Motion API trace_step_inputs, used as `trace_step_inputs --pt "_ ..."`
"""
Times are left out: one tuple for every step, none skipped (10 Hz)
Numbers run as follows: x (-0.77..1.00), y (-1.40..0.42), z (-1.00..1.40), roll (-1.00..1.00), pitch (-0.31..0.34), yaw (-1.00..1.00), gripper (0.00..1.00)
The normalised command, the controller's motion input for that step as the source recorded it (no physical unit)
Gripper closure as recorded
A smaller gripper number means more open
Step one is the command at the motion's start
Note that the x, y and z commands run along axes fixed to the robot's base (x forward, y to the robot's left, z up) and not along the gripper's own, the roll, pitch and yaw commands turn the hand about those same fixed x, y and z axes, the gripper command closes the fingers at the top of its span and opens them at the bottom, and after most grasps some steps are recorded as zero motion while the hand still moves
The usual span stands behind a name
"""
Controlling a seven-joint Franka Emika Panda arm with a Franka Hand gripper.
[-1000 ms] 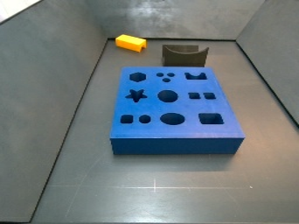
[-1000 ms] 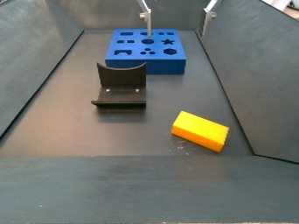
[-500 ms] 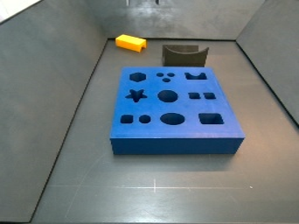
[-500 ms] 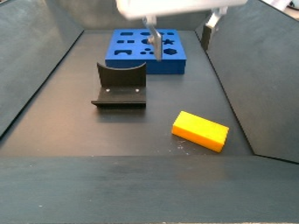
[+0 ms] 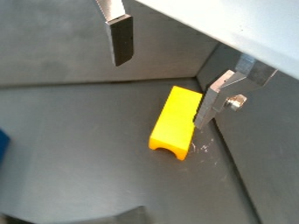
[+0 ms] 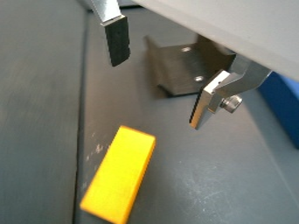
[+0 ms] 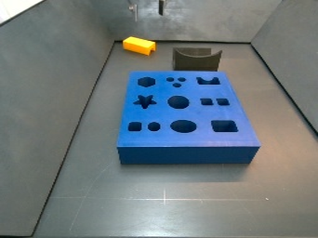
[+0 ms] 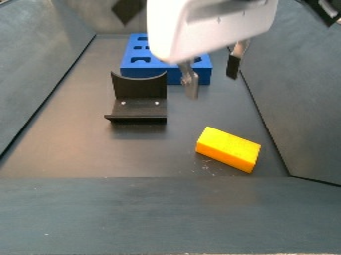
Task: Pick up the arch object. Move up. Place the arch object on the fixture. Regrasp the arch object. Rotate the arch object. Move to above the board. Insert the arch object.
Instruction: Pick up the arch object.
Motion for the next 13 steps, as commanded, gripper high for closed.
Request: trace_step_inputs --pt "-0.03 0.24 -0.81 0.0 -0.111 0.98 0.0" --pt "-0.09 0.2 -0.77 0.0 -0.091 0.97 0.0" --pt "0.0 0.22 -0.72 -0.05 -0.046 0.89 0.0" --pt "0.0 0.19 -0.75 -0.08 -0.047 0.85 0.0" --pt "0.0 0.12 -0.72 -0.09 -0.046 0.87 0.0" --pt "0.0 0.03 -0.71 -0.08 -0.039 0.81 0.0" --pt "-0.15 0.0 -0.67 -0.08 -0.057 0.73 0.0" --pt "-0.16 0.0 -0.68 -0.05 -0.06 0.72 0.0" --pt "-0.09 0.04 -0.72 -0.04 -0.053 0.75 0.0" --pt "0.0 0.1 -0.75 -0.05 -0.059 0.77 0.0" --pt "0.0 0.16 -0.71 -0.07 -0.054 0.75 0.0" --pt "0.08 0.19 -0.68 -0.08 -0.037 0.72 0.0" --pt "0.04 0.2 -0.67 -0.09 -0.05 0.69 0.0"
